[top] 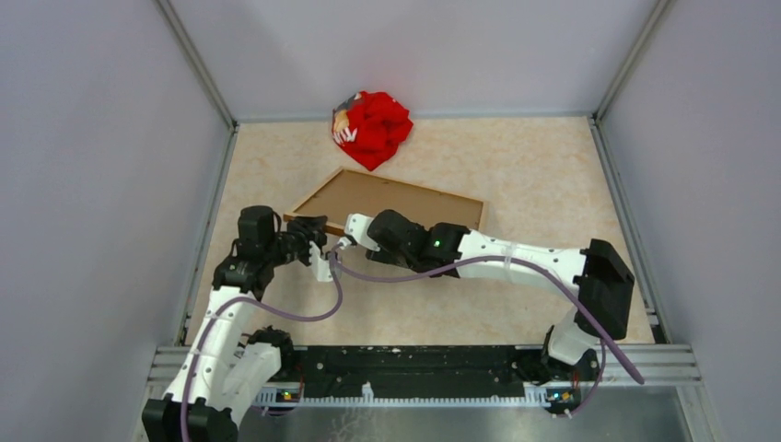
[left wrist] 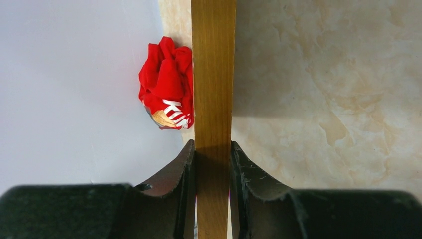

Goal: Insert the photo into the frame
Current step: Turn over the photo frame at the center of the board.

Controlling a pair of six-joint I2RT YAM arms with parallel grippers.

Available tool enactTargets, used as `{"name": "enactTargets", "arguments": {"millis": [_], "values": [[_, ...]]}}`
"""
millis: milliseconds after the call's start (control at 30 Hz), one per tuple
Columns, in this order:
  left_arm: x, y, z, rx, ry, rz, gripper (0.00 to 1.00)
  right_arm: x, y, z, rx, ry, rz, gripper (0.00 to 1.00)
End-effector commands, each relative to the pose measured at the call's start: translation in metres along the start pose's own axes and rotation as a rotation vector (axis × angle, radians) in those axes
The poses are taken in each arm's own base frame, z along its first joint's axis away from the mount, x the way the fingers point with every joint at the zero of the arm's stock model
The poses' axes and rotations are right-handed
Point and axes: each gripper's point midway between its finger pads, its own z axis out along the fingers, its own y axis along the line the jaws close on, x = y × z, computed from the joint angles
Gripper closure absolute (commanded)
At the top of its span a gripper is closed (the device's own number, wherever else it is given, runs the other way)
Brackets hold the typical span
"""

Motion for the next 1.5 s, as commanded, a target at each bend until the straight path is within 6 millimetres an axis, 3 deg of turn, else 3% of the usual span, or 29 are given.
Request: {"name": "enactTargets", "arguments": {"millis": [0,67,133,300,333,600,800,967,1133,1300,1467], "values": [[-0.022,0.05,-0.016,-0.148,-0.062,0.048,0.92,-0.018,-0.021,-0.003,0.117,-0.062,0.015,0.57],[-0.022,0.053,-0.019,-0.168,-0.054,0.04,0.86,-0.025,-0.026,-0.01,0.121,-0.095,0.039,0.71],[-0.021,0.055,-0.02,-0.185,-0.046,0.034,0.61,-0.032,-0.03,-0.016,0.124,-0.119,0.059,0.79],[-0.022,0.071,-0.03,-0.261,-0.03,-0.024,0.28,-0.047,-0.045,-0.03,0.08,-0.15,0.165,0.85],[-0.022,0.075,-0.033,-0.276,-0.028,-0.049,0.25,-0.052,-0.052,-0.034,0.063,-0.16,0.208,0.86],[-0.017,0.122,-0.061,-0.395,-0.018,-0.306,0.18,-0.098,-0.092,-0.076,-0.166,-0.286,0.558,0.9],[-0.015,0.148,-0.071,-0.401,-0.035,-0.447,0.13,-0.102,-0.122,-0.097,-0.374,-0.368,0.87,0.93],[0.0,0.142,-0.065,-0.325,-0.025,-0.571,0.15,-0.069,-0.152,-0.091,-0.432,-0.397,1.093,0.96],[0.005,0.13,-0.054,-0.242,-0.047,-0.649,0.16,-0.042,-0.168,-0.086,-0.52,-0.432,1.293,0.95],[0.004,0.121,-0.046,-0.221,-0.072,-0.675,0.16,-0.044,-0.192,-0.095,-0.491,-0.454,1.369,0.95],[0.001,0.111,-0.043,-0.213,-0.097,-0.692,0.17,-0.051,-0.233,-0.109,-0.399,-0.487,1.41,0.97]]}}
